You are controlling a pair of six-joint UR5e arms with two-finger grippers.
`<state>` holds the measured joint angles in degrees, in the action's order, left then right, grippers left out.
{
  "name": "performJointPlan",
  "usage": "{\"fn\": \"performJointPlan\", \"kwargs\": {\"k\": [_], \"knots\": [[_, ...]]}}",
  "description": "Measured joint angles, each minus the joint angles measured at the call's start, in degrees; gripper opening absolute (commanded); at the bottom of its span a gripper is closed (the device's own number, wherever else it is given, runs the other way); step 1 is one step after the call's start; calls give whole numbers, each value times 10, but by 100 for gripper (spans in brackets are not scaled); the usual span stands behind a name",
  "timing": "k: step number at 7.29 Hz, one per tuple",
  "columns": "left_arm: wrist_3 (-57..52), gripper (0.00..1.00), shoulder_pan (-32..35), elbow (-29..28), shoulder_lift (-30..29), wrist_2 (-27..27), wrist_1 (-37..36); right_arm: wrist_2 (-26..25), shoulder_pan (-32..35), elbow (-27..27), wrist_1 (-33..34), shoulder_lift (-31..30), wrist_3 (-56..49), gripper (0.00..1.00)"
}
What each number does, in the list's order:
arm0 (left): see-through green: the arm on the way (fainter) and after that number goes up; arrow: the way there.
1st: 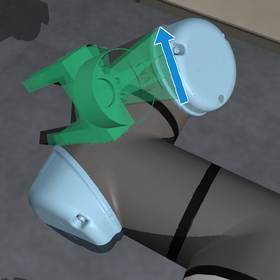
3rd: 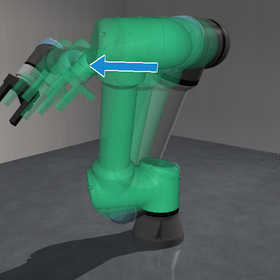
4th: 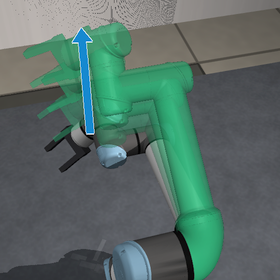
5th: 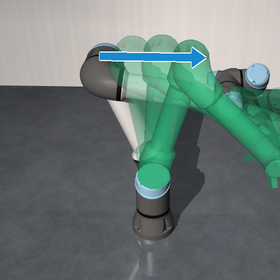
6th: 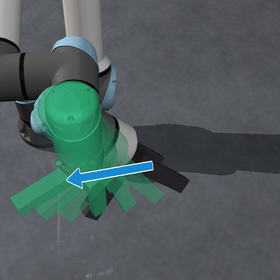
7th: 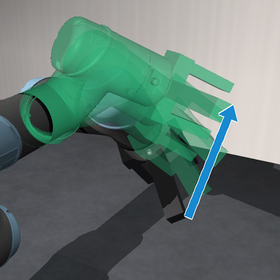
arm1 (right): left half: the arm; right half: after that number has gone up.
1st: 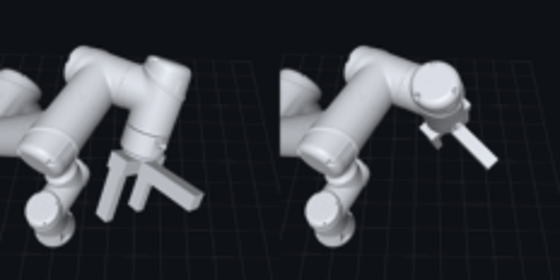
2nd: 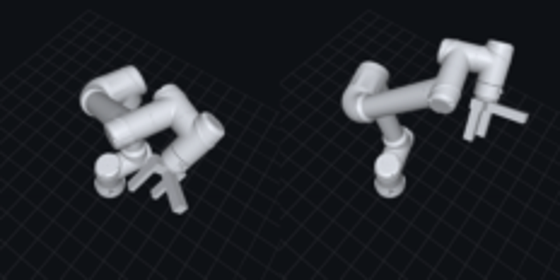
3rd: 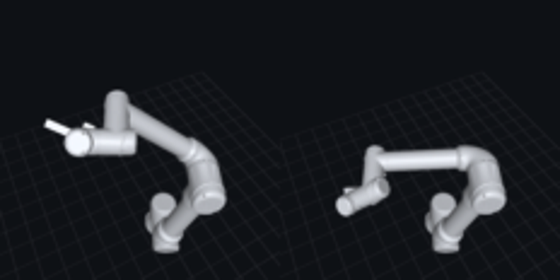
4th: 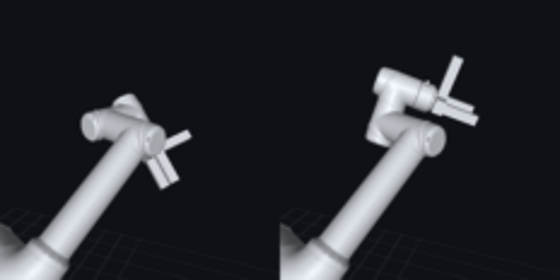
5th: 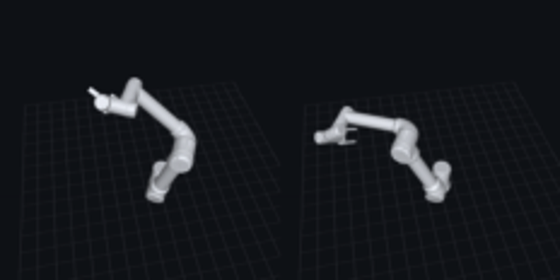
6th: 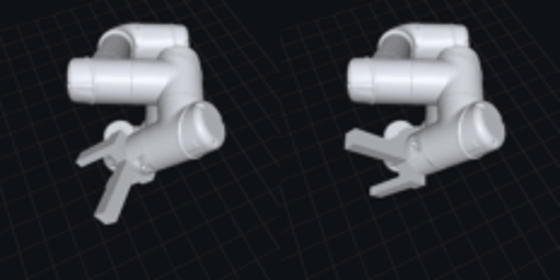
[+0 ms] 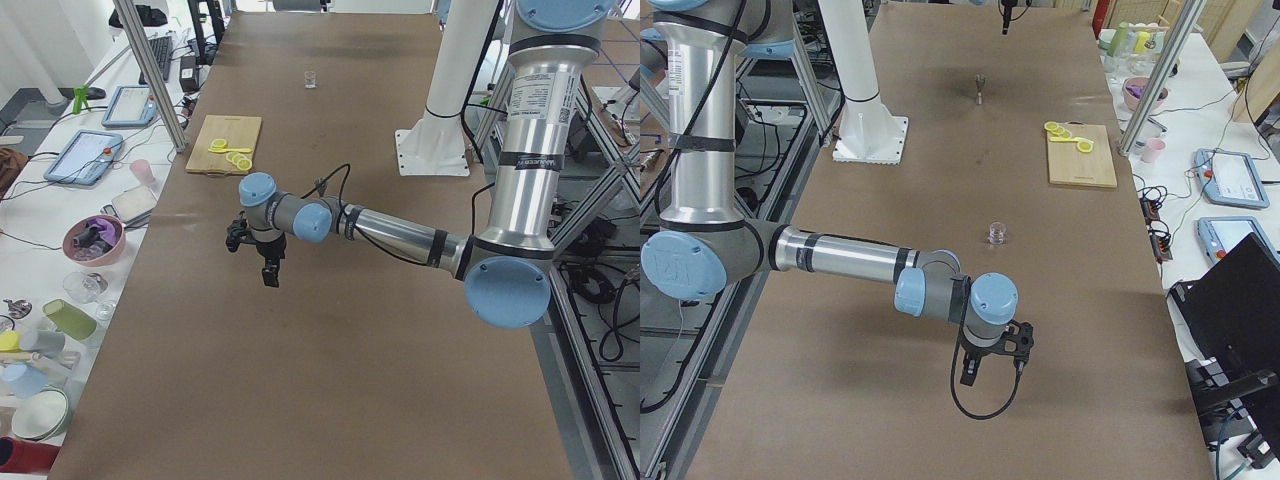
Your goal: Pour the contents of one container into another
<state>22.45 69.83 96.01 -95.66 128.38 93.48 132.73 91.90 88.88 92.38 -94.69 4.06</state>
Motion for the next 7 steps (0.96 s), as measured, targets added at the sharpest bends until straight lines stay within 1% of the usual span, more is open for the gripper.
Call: {"fn": "performJointPlan", "kwargs": {"k": [1,2,3,4,5,7], "knots": [[-2,98,25,-17,2,-7,0,0,0,0,0,0,0,100],[-22,98,58,-33,17,12,2,0,0,0,0,0,0,100],[-55,98,85,-43,33,45,3,0,-1,0,0,0,0,100],[-76,98,114,-39,46,73,-8,0,-1,0,0,1,-1,100],[-86,98,144,-22,65,94,-31,0,-1,1,-1,2,-2,100],[-92,98,183,29,105,106,-64,0,-1,1,-1,4,-21,100]]}}
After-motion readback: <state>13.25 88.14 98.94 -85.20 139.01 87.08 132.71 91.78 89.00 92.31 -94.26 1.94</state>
